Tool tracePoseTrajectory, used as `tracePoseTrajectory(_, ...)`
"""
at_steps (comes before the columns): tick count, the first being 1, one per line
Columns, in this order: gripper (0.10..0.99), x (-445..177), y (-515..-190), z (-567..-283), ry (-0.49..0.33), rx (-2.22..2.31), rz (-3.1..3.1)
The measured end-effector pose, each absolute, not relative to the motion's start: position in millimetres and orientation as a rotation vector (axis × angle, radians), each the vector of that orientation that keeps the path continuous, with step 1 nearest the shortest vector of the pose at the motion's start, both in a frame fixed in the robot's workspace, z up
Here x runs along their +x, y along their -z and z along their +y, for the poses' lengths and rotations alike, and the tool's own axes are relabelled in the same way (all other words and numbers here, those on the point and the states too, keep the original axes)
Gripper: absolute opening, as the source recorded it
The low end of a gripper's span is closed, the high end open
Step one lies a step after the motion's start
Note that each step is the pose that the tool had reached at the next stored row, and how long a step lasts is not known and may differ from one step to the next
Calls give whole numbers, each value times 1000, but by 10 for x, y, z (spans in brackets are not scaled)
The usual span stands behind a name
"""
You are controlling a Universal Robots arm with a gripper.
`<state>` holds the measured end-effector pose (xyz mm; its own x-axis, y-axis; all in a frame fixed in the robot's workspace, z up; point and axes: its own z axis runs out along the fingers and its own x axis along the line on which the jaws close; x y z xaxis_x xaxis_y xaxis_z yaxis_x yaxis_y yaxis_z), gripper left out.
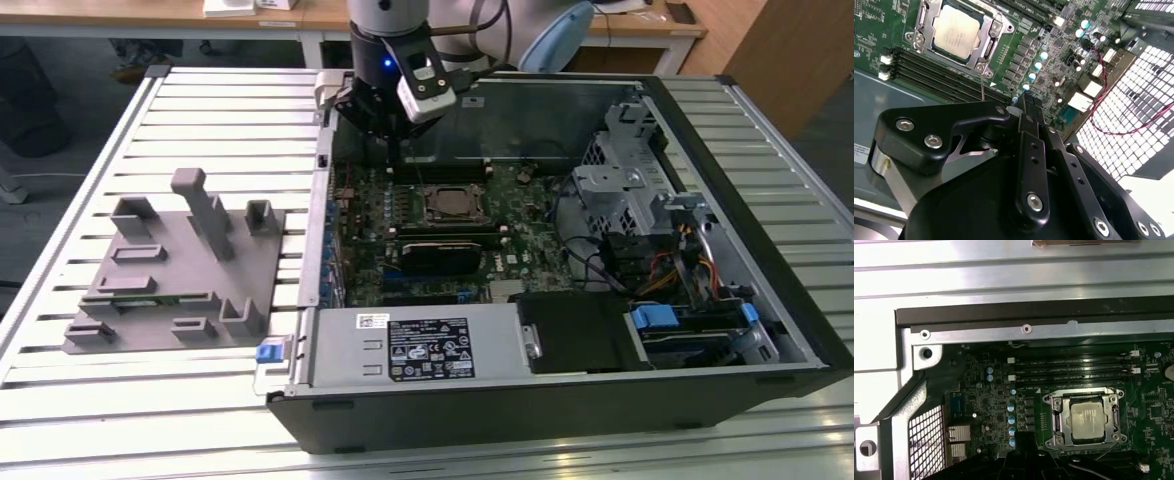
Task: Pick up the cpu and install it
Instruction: 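Install the first cpu locking lever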
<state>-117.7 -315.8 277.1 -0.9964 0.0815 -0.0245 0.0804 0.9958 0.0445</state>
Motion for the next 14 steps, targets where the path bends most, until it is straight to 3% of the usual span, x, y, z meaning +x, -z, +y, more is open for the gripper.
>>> tracePoseTrajectory(14, 106, -1174, -2691, -3128, -68, 126, 3112)
